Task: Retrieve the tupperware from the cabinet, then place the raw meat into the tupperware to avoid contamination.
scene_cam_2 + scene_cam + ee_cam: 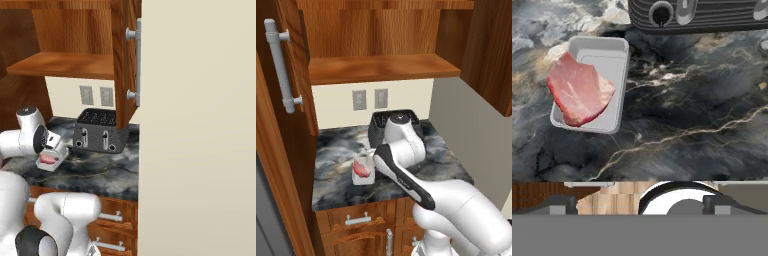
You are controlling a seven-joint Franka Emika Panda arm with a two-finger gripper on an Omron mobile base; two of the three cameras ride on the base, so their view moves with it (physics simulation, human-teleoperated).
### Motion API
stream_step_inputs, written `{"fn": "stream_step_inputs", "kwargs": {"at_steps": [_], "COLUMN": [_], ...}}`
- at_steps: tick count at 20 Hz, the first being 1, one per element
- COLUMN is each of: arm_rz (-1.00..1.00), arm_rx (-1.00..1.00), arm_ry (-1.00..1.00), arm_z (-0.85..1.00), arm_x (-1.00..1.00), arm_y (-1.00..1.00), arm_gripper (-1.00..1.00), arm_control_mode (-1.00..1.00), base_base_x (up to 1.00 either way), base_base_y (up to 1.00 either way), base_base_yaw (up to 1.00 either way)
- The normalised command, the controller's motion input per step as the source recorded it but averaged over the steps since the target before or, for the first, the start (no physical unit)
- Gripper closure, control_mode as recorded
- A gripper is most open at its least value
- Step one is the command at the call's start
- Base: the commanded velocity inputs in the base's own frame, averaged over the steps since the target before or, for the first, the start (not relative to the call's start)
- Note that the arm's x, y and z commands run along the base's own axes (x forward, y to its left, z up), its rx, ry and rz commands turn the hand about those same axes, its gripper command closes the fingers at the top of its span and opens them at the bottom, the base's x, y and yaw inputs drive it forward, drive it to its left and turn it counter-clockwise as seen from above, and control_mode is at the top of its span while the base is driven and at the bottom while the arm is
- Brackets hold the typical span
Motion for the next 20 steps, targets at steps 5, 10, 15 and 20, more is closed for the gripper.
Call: {"fn": "stream_step_inputs", "kwargs": {"at_steps": [5,10,15,20], "arm_rz": [-0.04,-0.05,-0.03,0.01], "arm_rx": [0.02,0.0,0.0,0.01], "arm_ry": [0.0,-0.01,-0.02,-0.01], "arm_z": [-0.04,-0.03,0.0,0.0], "arm_x": [-0.46,-0.25,-0.16,0.09], "arm_y": [-0.49,-0.52,-0.49,-0.66], "arm_gripper": [-1.0,-1.0,-1.0,-1.0], "arm_control_mode": [-1.0,-1.0,-1.0,-1.0], "base_base_x": [0.0,0.0,0.0,0.0], "base_base_y": [0.0,0.0,0.0,0.0], "base_base_yaw": [0.0,0.0,0.0,0.0]}}
